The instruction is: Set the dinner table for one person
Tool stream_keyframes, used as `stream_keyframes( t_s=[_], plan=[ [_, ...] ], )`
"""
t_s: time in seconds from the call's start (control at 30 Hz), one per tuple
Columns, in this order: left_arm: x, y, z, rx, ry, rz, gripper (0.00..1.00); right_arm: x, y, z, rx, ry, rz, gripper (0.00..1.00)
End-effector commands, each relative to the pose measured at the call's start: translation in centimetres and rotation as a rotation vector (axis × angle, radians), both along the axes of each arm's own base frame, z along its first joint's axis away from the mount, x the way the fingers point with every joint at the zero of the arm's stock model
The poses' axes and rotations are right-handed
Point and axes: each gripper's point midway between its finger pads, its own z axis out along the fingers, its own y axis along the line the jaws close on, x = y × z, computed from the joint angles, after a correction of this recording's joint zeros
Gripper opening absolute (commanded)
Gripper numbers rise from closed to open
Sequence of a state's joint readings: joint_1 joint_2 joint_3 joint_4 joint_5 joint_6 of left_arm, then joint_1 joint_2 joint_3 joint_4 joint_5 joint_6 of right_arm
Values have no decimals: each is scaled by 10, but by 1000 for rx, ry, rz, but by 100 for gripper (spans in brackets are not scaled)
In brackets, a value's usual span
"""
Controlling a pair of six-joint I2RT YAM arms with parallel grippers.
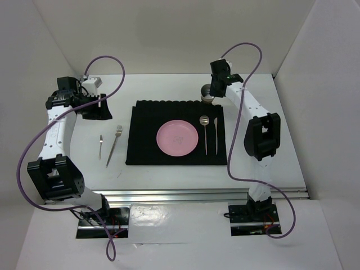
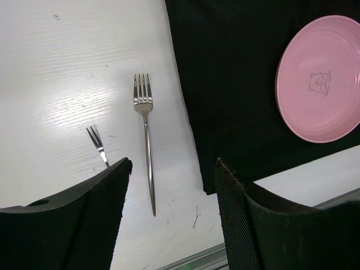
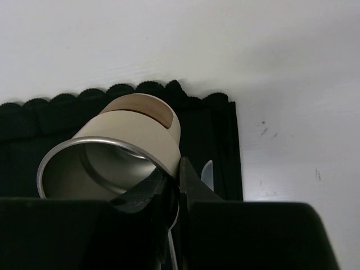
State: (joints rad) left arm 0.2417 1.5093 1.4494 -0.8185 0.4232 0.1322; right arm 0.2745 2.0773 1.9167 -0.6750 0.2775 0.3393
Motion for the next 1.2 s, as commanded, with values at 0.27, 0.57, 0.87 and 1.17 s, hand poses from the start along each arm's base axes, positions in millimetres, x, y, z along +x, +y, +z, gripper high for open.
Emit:
stream_keyframes(
  t_s=[0.27, 0.57, 0.87, 1.17],
  plan=[
    [-2, 1, 10, 15, -47, -14, 69, 13, 11, -41, 16, 72, -4, 0],
    [0, 1, 10, 15, -47, -14, 69, 5, 12, -59, 31, 124, -24, 1],
    [-1, 1, 6, 10, -29, -14, 69, 17, 0, -61, 80, 137, -42, 52],
    [-17, -17, -43, 126, 106, -189, 71, 29, -9, 40, 150, -55, -28, 63]
  ],
)
